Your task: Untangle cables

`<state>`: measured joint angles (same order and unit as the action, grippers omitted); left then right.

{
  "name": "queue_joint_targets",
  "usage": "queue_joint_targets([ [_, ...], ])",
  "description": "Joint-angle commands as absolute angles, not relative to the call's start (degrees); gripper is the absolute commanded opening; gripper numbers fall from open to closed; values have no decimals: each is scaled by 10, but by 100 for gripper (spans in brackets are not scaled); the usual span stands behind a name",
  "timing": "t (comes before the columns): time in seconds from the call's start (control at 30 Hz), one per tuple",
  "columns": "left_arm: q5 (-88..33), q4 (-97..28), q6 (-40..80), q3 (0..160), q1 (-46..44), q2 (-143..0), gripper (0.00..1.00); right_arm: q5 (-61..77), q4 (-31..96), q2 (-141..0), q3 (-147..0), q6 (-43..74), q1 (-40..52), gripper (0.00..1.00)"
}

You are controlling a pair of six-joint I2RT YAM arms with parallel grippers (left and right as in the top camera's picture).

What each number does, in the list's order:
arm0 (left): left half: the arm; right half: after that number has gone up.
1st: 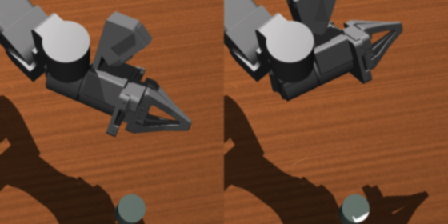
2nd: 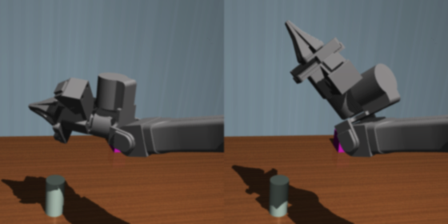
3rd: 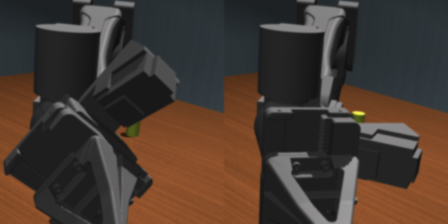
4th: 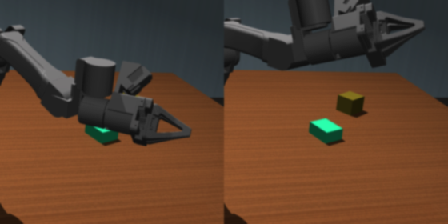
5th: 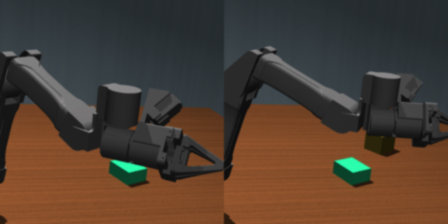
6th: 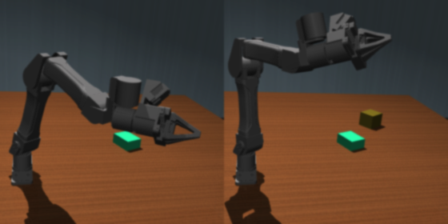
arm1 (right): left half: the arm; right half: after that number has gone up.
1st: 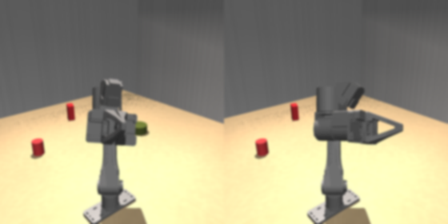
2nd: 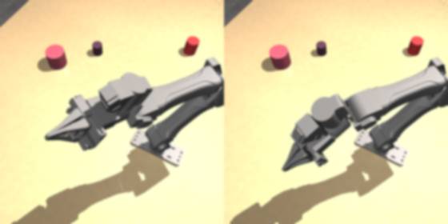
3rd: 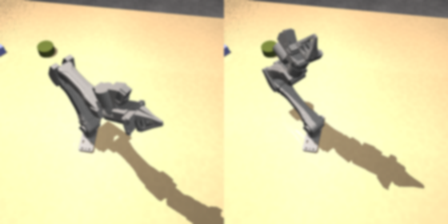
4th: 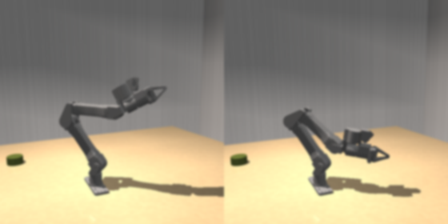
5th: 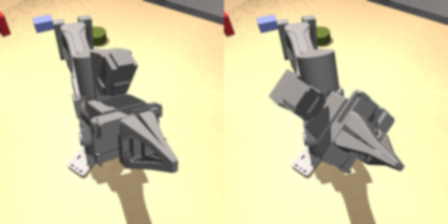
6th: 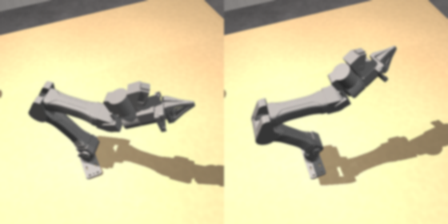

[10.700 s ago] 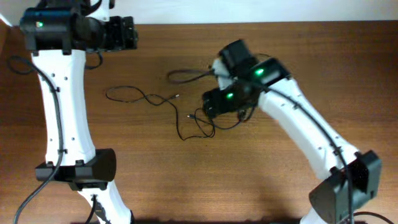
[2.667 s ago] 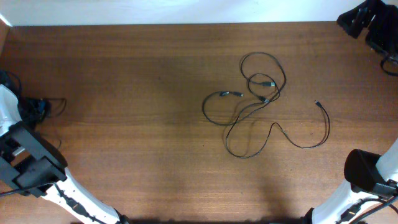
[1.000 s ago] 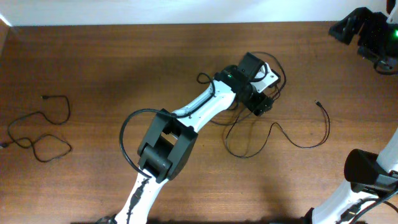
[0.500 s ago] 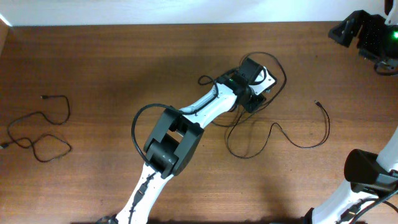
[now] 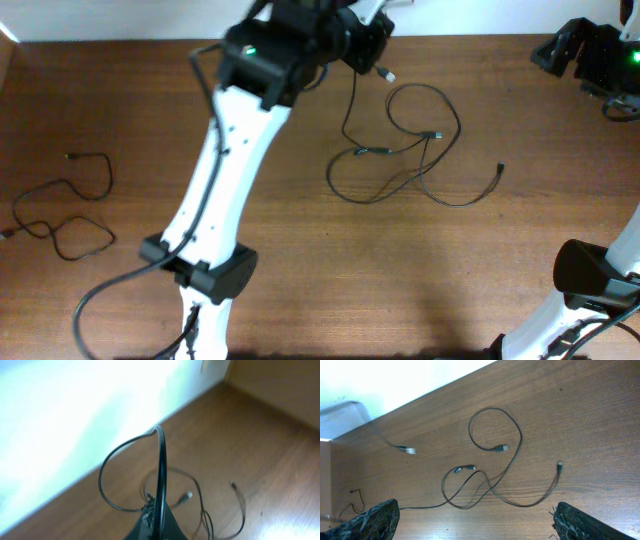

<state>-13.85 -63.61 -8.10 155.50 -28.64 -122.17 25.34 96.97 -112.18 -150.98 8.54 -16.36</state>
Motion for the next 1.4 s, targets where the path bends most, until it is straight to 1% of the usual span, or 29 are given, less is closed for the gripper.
queue_joint_targets([
  [0.0,-137,-618,-78,1582,-276,-1160,0,248,973,-1120,-1491,77,-161,99],
  [0.07,-121,-588,-78,1583,-266,-1119,0,248,973,-1120,-1468,77,-161,99],
  [0.1,-75,-569,-78,1583,-251,-1091,0,248,973,-1120,-1451,77,-161,99],
  [0.2,-62,-556,-78,1583,-219,-1057,0,248,973,-1120,-1428,77,-161,100],
  [0.37,-61,-546,-78,1583,-107,-999,0,249,969,-1120,-1403,77,-161,99],
  [0.53,-61,-495,-113,1583,-11,-1016,0,250,970,-1120,-1403,77,-161,99],
  [0.63,-59,-479,-114,1583,4,-1028,0,250,971,-1120,-1403,77,-161,99],
  [0.7,-47,-428,-115,1583,6,-1030,0,250,971,-1120,-1403,77,-161,99],
  [0.73,-49,-424,-114,1583,5,-1029,0,250,972,-1120,-1403,77,-161,99],
  [0.8,-86,-477,-112,1583,5,-1032,0,250,971,-1120,-1403,77,-161,99],
  [0.87,-113,-600,-99,1583,3,-1058,0,250,971,-1120,-1403,77,-161,99],
  [0.93,-113,-696,-55,1583,-1,-1092,0,250,971,-1120,-1403,77,-161,99],
  [0.97,-110,-738,-37,1583,-1,-1109,0,250,971,-1120,-1403,77,-161,99],
  [1.03,-54,-847,48,1583,-1,-1154,0,248,971,-1120,-1403,74,-161,100],
  [1.13,-24,-966,80,1583,-1,-1225,0,248,971,-1120,-1403,72,-161,99],
  [1.23,-9,-967,102,1512,-1,-1274,0,248,973,-1120,-1402,62,-161,100],
  [1.37,34,-967,111,1419,-15,-1261,0,248,971,-1120,-1402,62,-161,99],
])
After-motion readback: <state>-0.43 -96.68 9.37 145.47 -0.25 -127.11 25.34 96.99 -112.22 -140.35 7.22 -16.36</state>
